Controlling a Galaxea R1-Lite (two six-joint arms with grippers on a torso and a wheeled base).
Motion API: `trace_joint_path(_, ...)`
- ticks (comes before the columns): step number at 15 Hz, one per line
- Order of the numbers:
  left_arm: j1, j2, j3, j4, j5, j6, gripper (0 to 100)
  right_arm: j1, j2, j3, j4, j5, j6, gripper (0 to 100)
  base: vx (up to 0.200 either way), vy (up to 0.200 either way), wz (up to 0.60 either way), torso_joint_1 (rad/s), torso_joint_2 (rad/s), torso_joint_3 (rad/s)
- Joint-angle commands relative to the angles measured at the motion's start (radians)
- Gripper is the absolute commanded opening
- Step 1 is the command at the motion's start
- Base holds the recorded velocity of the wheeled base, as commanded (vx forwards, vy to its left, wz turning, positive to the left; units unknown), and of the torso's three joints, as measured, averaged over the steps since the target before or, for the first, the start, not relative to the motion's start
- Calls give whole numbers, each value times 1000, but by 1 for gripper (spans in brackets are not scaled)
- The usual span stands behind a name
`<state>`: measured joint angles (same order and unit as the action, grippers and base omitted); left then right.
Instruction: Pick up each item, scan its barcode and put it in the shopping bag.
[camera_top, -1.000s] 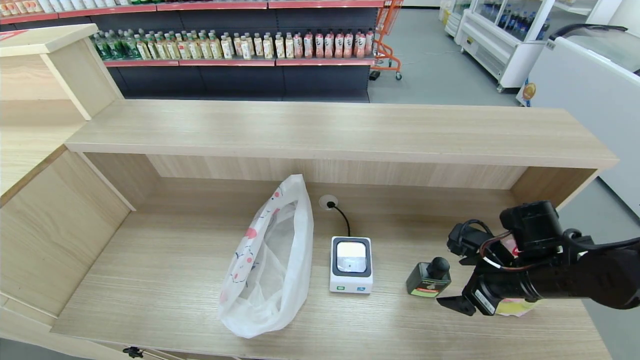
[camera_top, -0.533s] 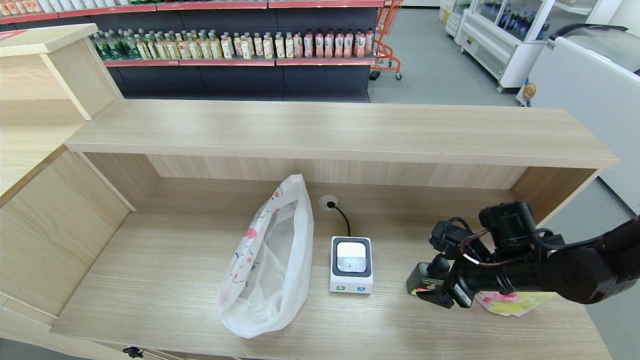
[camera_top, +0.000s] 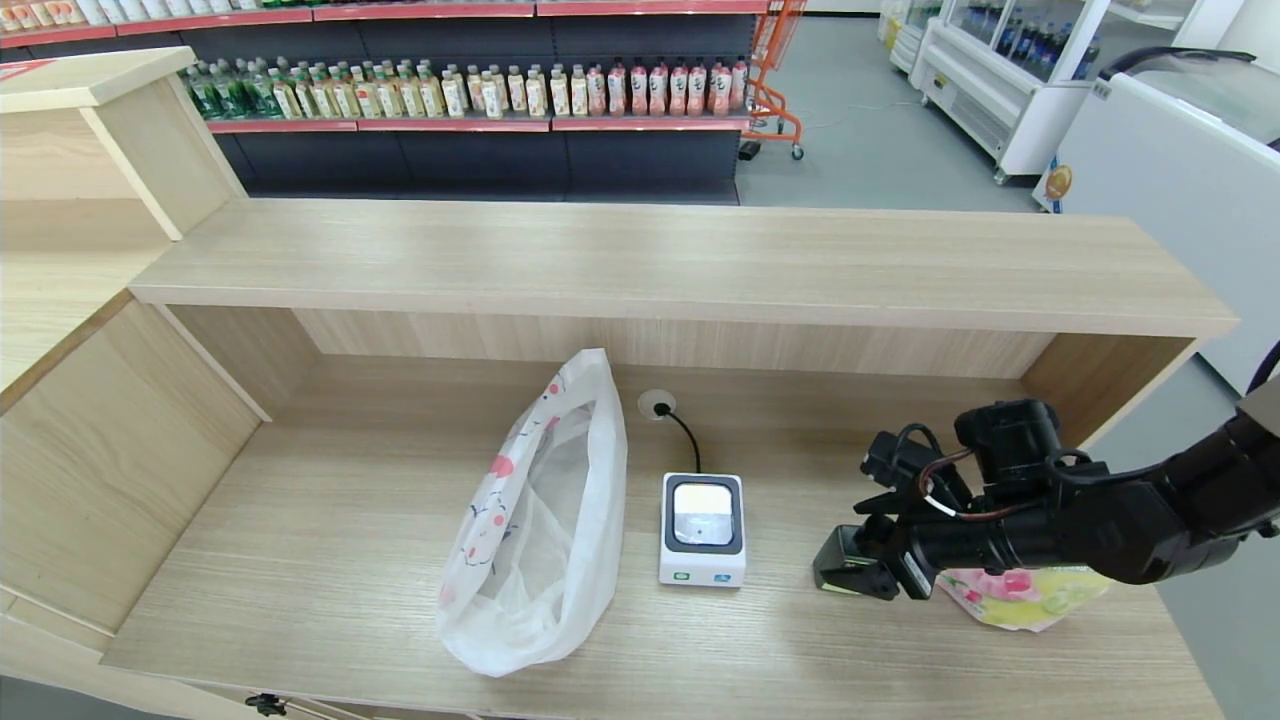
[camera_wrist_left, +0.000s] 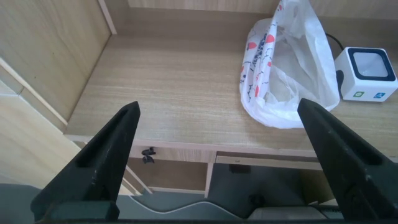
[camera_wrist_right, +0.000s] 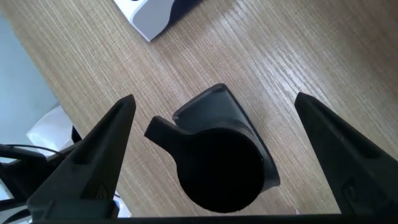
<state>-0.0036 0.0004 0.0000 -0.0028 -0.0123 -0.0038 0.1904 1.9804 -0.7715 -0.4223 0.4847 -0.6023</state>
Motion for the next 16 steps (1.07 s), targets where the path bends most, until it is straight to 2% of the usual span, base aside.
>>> trace_joint_path(1,-1,1,0,0,0,-1,100,-3,21,-9,-1,12,3,100,0,0,0,0,0,0)
trace_joint_path(16,-1,1,0,0,0,-1,100,-20,63,-14,-42,55,-2,100,0,0,0,0,0,0)
